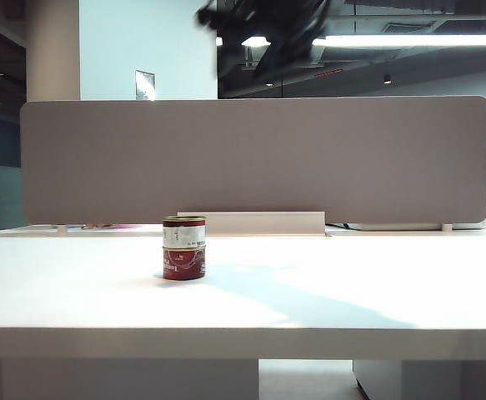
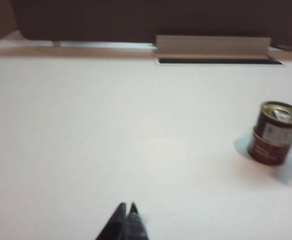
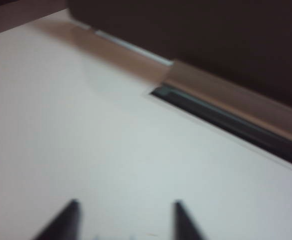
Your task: Stack a can of tomatoes on the right onto the can of tomatoes on the left.
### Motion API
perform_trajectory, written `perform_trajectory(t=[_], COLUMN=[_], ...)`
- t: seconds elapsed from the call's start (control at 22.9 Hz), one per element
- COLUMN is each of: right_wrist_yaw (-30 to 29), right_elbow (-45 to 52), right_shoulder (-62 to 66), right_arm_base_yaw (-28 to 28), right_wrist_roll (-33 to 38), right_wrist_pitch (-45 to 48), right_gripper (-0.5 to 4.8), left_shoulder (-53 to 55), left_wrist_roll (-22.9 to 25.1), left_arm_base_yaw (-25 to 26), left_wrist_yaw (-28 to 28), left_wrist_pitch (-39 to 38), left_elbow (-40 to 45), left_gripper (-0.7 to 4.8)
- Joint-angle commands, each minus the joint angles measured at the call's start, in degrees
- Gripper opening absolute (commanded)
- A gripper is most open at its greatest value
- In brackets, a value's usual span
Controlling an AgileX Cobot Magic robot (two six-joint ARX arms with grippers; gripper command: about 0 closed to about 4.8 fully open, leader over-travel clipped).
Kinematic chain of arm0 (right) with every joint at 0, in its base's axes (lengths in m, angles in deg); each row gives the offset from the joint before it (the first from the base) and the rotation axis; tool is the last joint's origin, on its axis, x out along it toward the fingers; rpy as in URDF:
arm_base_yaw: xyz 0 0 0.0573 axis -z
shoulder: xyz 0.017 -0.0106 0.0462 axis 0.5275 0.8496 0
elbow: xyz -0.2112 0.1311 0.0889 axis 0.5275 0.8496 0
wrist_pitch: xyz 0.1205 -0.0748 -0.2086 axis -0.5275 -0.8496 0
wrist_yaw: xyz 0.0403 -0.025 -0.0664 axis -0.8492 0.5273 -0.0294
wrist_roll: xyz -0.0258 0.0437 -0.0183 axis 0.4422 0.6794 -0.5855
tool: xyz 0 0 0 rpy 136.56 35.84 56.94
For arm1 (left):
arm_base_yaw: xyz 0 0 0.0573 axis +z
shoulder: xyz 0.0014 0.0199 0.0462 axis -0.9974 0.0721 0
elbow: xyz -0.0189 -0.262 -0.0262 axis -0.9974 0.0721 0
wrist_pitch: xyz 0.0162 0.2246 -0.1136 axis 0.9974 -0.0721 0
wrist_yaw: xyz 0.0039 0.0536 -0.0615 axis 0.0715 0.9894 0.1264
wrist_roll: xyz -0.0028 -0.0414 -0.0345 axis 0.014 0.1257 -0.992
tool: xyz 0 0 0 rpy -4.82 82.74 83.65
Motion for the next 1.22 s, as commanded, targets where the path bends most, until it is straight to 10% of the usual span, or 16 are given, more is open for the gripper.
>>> perform_trajectory(t=[0.04,0.31,1.22], right_wrist_yaw=[0.1,-0.9,8.3], right_elbow=[0.1,3.1,59.0], right_shoulder=[-3.6,-10.5,-60.7], right_arm_base_yaw=[2.8,7.5,17.9], right_wrist_roll=[-0.1,0.2,12.5], right_wrist_pitch=[-7.0,-12.1,3.9], right_gripper=[-0.06,-0.05,-0.05], left_shoulder=[0.0,0.0,0.0], left_wrist_roll=[0.2,0.2,0.2], left_arm_base_yaw=[0.0,0.0,0.0], left_wrist_yaw=[1.9,1.9,1.4], left_wrist_pitch=[4.4,7.1,6.9], left_elbow=[-0.2,-0.2,-0.2], left_gripper=[-0.06,-0.06,-0.06])
